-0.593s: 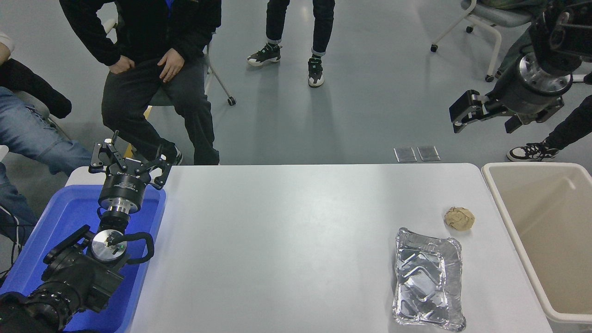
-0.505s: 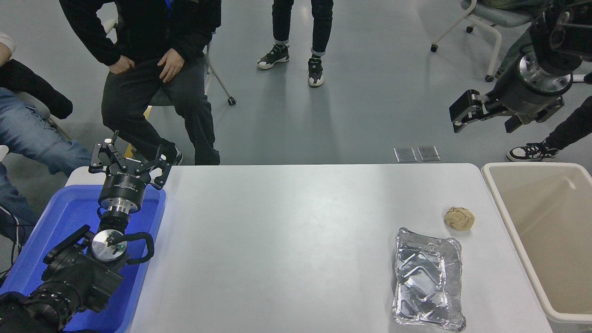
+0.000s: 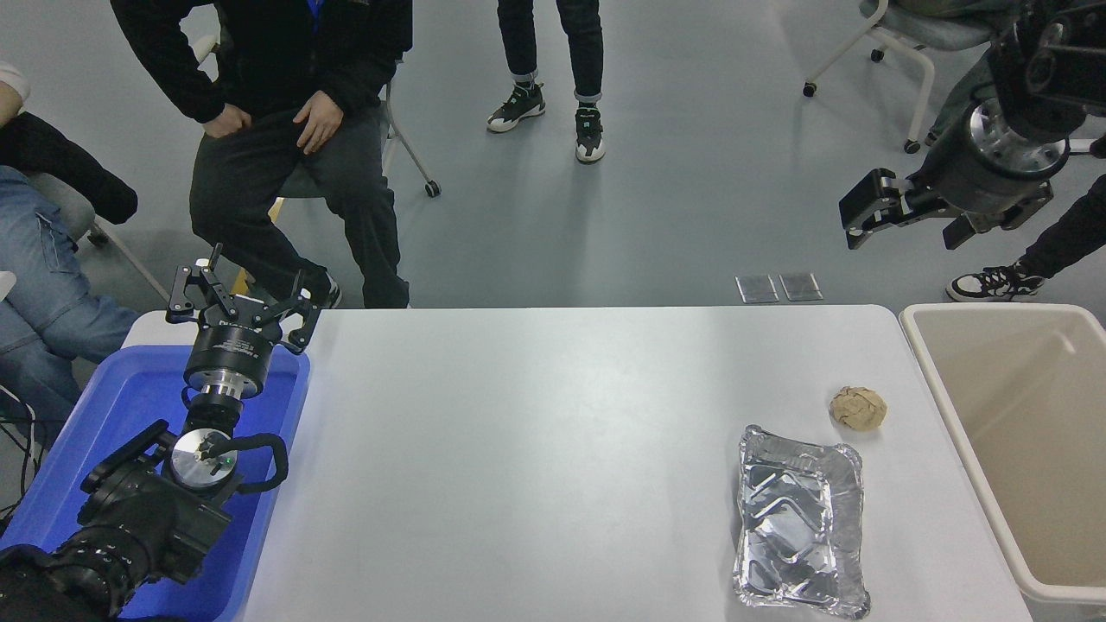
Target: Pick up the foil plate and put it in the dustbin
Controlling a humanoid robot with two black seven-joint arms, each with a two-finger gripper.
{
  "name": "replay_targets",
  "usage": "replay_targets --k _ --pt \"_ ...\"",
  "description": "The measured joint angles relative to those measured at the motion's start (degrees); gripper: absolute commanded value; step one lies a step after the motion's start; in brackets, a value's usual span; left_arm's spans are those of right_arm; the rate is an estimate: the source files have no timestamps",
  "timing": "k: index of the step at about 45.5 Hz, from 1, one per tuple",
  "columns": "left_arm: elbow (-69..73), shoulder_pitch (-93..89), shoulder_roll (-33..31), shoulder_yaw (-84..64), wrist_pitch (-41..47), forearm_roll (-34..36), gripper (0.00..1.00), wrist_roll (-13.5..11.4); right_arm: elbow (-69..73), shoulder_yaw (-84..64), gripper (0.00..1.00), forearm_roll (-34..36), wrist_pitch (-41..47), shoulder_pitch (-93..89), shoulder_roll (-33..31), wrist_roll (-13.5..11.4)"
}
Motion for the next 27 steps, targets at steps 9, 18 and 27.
replay_targets --k 9,18,27 --pt "0.0 0.0 0.0 0.0 0.0 0.0 0.99 0.0 0.0 0.1 1.00 0.0 0.0 0.0 0.0 0.0" --pt "0.0 0.0 0.0 0.0 0.0 0.0 0.99 0.0 0.0 0.1 1.00 0.0 0.0 0.3 0.0 0.0" --pt "0.0 0.0 0.0 0.0 0.0 0.0 0.99 0.0 0.0 -0.1 1.00 0.0 0.0 0.7 0.0 0.0"
